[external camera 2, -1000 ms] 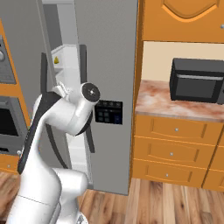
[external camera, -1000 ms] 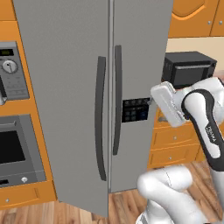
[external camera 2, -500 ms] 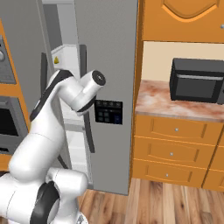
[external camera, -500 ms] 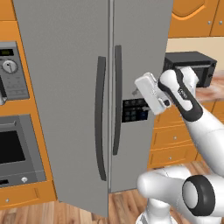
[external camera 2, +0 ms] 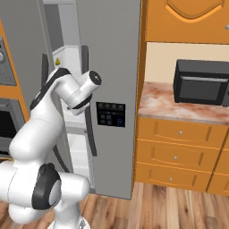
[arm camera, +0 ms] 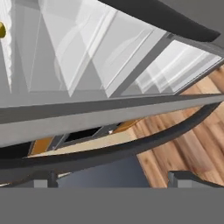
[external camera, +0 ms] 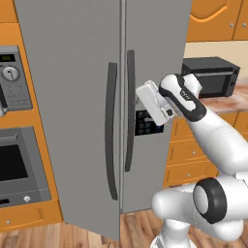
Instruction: Take the lemon wedge from the fridge and place it on the plate with fish on the dining counter.
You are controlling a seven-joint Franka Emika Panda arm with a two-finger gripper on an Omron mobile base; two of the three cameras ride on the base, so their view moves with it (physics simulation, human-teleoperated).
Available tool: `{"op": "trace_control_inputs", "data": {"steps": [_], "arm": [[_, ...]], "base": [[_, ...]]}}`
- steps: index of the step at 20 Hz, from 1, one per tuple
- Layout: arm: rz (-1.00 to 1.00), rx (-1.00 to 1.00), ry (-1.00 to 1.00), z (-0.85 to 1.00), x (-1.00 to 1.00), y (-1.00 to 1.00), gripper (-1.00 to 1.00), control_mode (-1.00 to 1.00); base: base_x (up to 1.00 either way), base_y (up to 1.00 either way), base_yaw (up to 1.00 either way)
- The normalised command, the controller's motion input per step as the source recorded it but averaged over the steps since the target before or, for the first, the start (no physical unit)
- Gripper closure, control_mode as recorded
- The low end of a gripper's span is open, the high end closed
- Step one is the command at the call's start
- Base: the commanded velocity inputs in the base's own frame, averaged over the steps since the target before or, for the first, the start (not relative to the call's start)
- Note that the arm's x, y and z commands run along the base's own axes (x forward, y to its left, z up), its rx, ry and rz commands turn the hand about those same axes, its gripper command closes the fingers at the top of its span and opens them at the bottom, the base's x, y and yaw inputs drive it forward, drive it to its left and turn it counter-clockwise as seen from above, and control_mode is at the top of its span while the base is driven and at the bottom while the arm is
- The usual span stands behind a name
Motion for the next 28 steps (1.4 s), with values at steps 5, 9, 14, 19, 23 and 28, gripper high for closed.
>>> {"op": "trace_control_inputs", "data": {"steps": [5,9,14,19,23,28], "arm": [[0.03,0.00,-0.13,-0.11,0.41,0.19,-1.00,-1.00],[0.02,0.00,-0.06,-0.16,0.61,0.13,-1.00,-1.00],[0.00,0.00,-0.02,-0.04,0.61,0.11,-1.00,-1.00],[0.00,0.00,-0.01,0.00,0.27,0.32,-1.00,-1.00],[0.00,0.00,0.00,0.00,0.31,0.63,-1.00,-1.00],[0.02,-0.01,0.00,0.00,-0.07,0.69,-1.00,-1.00]], "base": [[0.00,0.00,0.00],[0.00,0.00,0.00],[0.00,0.00,0.00],[0.00,0.00,0.00],[0.00,0.00,0.00],[0.00,0.00,0.00]]}}
